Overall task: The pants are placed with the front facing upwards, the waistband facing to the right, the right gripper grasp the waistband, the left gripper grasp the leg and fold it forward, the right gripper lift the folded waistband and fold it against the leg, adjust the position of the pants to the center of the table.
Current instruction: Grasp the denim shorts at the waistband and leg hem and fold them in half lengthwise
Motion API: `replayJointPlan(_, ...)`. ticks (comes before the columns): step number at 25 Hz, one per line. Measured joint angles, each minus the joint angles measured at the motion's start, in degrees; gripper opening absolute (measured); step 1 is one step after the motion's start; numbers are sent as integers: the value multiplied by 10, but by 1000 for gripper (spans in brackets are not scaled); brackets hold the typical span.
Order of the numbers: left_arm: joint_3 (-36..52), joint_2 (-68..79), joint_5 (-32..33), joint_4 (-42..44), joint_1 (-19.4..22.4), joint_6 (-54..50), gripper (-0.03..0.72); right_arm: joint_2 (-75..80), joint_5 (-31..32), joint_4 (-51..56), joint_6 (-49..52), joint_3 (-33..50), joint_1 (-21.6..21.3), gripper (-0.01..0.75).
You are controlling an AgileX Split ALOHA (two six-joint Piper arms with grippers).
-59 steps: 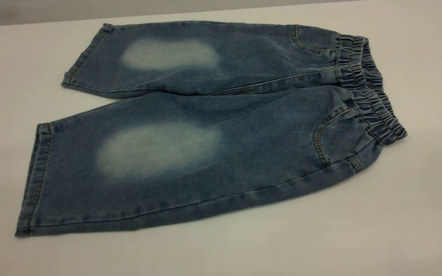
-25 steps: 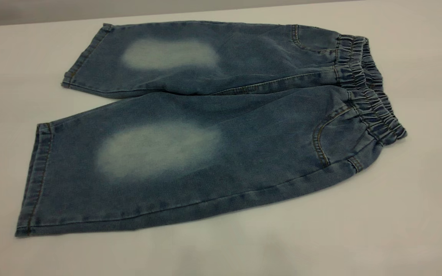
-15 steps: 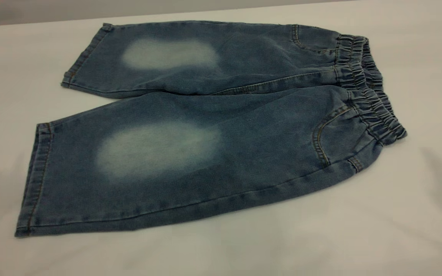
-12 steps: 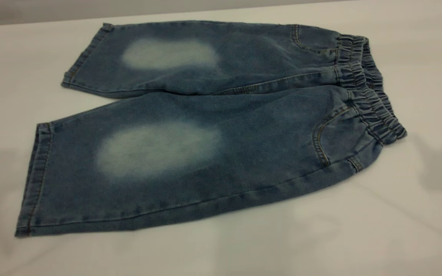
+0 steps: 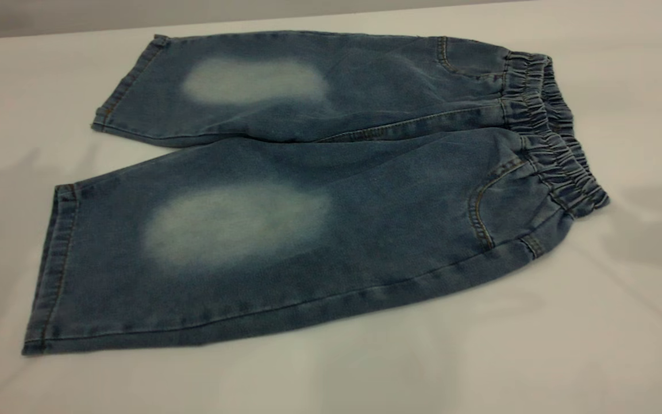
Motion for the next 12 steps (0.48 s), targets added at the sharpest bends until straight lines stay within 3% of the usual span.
replayJointPlan(6,-4,16,-3,0,0,45,510,70,-9,-1,0,-12,-1,573)
replayJointPlan(12,-28,16,55,0,0,71,510,148,-6,3,-5,-34,-1,573)
